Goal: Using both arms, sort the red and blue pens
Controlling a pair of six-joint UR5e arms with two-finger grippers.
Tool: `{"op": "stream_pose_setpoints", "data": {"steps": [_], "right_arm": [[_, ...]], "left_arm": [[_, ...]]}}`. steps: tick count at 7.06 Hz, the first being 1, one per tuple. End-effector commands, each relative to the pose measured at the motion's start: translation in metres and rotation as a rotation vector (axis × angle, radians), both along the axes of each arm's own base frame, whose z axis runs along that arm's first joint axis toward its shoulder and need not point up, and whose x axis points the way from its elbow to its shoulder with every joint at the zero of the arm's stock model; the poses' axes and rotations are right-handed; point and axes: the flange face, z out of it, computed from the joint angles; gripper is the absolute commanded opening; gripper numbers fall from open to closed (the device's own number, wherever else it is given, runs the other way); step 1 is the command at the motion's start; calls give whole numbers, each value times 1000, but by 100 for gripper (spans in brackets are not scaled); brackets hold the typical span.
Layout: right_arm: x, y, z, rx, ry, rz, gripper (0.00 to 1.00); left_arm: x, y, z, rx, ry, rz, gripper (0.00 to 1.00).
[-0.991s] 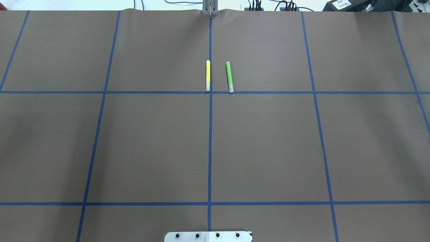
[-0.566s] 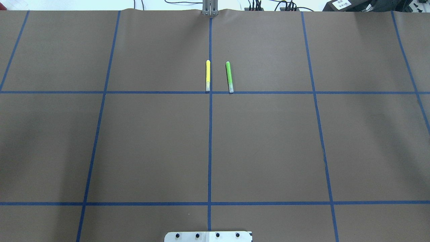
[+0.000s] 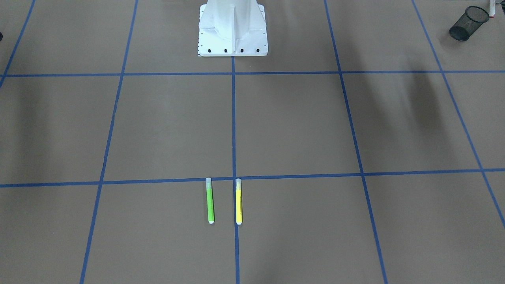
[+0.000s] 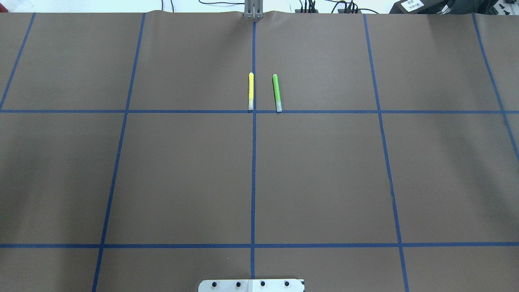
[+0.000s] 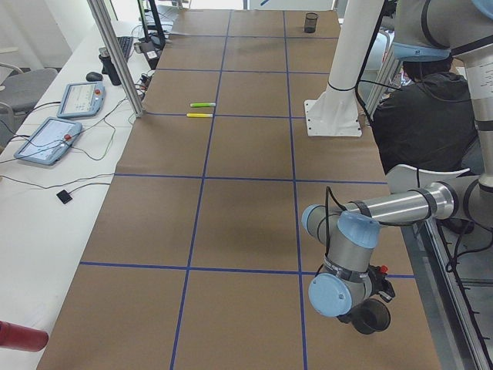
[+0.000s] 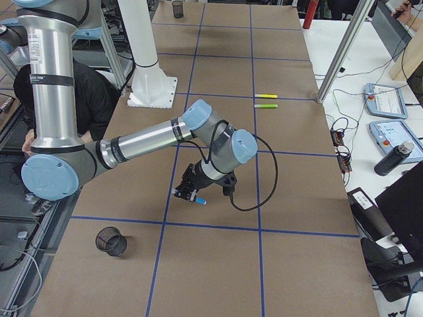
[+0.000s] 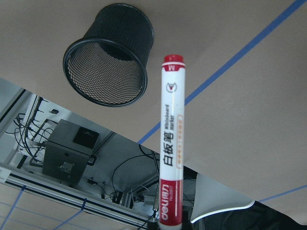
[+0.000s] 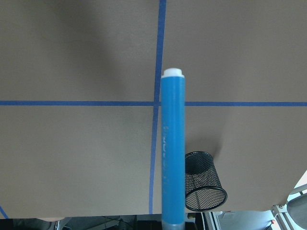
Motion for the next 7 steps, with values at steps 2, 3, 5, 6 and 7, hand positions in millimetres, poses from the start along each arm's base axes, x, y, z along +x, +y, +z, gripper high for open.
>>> {"op": "stream_pose_setpoints", "data": {"steps": [2,3,5,6,7], "right_arm": [[-1,-1,1,-5,-10,11,0],[-1,-1,1,-5,-11,12,0],[-3,-1,5,-17,-26,25,0],[-3,-1,7,-21,-25,26,0],[-3,-2,6,-21,-26,27,0]], "left_arm": [[0,32,42,-134,38,-64,0],[1,39,51,-159,48,-73,0],[4,52,70,-214,66,-91,0],[3,51,75,-226,66,-104,0],[3,54,78,-230,67,-112,0]]}}
